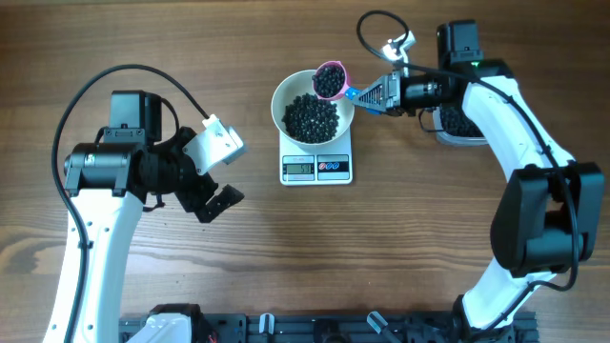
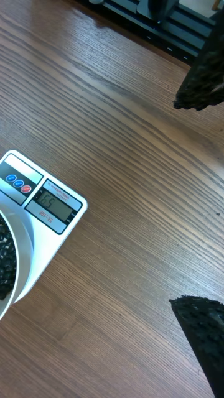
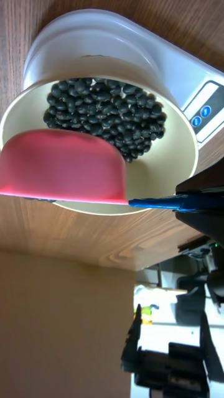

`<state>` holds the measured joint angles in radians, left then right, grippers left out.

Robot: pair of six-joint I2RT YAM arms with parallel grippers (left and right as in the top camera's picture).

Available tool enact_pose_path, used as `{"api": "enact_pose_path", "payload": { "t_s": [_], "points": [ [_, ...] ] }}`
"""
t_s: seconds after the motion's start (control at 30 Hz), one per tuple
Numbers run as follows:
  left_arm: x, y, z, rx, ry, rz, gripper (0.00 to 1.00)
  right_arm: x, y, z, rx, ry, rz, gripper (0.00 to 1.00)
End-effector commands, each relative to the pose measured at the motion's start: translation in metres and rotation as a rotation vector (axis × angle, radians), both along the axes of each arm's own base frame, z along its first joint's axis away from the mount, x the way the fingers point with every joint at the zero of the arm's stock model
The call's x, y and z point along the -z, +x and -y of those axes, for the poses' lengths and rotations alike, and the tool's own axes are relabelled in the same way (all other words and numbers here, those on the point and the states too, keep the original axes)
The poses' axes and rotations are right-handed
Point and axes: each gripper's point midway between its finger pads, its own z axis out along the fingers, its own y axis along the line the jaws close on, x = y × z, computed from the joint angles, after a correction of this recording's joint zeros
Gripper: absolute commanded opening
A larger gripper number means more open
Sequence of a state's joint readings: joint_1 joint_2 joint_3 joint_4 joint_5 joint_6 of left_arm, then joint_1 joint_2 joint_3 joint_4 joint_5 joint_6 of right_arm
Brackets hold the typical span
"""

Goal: Scoop item into bowl and weigh 150g on scale
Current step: 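Move the scoop over the white bowl and pour the beans in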

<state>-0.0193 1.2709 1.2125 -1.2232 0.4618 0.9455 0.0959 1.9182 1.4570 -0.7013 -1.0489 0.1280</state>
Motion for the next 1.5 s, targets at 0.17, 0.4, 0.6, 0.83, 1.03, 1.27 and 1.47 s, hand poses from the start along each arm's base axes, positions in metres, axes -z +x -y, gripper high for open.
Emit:
{"api": "enact_pose_path", "payload": {
  "t_s": [0.17, 0.4, 0.6, 0.83, 1.03, 1.27, 1.47],
  "points": [
    [0.000, -0.001, 0.001, 0.015, -0.011, 0.007, 1.00, -0.039, -0.006, 0.016, 0.047, -0.298, 0.258, 0.04],
    [0.000, -0.001, 0.001, 0.015, -0.011, 0.007, 1.00, -0.014, -0.014, 0.014, 0.060, -0.606, 0.288, 0.05],
    [0.000, -0.001, 0.001, 0.015, -0.011, 0.007, 1.00, -0.012, -0.021, -0.007, 0.023, -0.676, 0.338, 0.05],
    [0.000, -0.001, 0.001, 0.015, -0.011, 0.007, 1.00, -0.018, -0.020, -0.018, 0.037, -0.850, 0.446, 0.05],
    [0.000, -0.001, 0.001, 0.015, -0.011, 0.007, 1.00, -0.036, -0.014, -0.024, 0.071, -0.928, 0.531, 0.05],
    [0.000, -0.001, 0.001, 0.015, -0.011, 0.007, 1.00, -0.035, -0.017, -0.027, 0.069, -0.972, 0.549, 0.05],
    [0.000, -0.001, 0.001, 0.015, -0.011, 0.007, 1.00, -0.029, -0.032, -0.045, -0.005, -0.886, 0.512, 0.04]
  ]
}}
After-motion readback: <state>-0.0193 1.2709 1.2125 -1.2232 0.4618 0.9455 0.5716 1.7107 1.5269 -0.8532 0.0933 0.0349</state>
